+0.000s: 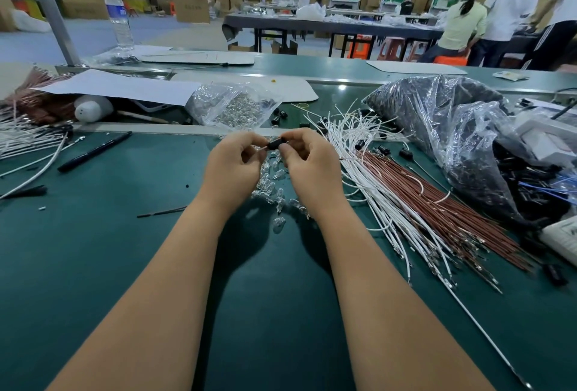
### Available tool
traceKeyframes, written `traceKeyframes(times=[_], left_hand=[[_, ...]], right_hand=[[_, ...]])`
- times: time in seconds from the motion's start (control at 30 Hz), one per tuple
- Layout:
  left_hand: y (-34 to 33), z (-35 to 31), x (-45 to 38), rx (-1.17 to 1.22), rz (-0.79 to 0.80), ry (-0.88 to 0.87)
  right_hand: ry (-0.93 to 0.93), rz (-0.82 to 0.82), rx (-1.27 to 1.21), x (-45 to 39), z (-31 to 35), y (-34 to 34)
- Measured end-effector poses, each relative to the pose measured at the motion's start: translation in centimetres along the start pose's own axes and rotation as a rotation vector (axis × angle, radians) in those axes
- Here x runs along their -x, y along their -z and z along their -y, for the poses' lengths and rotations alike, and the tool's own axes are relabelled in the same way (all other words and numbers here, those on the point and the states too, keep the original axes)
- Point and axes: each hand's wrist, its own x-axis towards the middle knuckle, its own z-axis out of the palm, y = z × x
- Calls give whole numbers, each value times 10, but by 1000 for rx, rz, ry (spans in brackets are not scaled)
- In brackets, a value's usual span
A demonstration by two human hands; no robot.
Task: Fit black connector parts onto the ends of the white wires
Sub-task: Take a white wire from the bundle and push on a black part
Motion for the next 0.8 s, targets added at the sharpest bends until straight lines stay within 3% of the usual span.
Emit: traceKeyframes(times=[0.1,0.2,0.33,0.47,0.63,0.8], left_hand=[[3,4,-1,-105,-115,-4],[6,9,-3,-146,-179,35],[4,9,-1,-130,-132,38],[2,7,0,-108,-97,28],[2,6,2,-94,-60,36],[0,4,3,-52,-29,60]], right_hand=[[-4,-8,181,-2,-5,6],[15,120,427,-1,-9,8],[65,301,734,1,-13,3],[76,278,799,0,-14,4],[49,229,716,0,-12,4],[-129,65,204,-2,-4,7]])
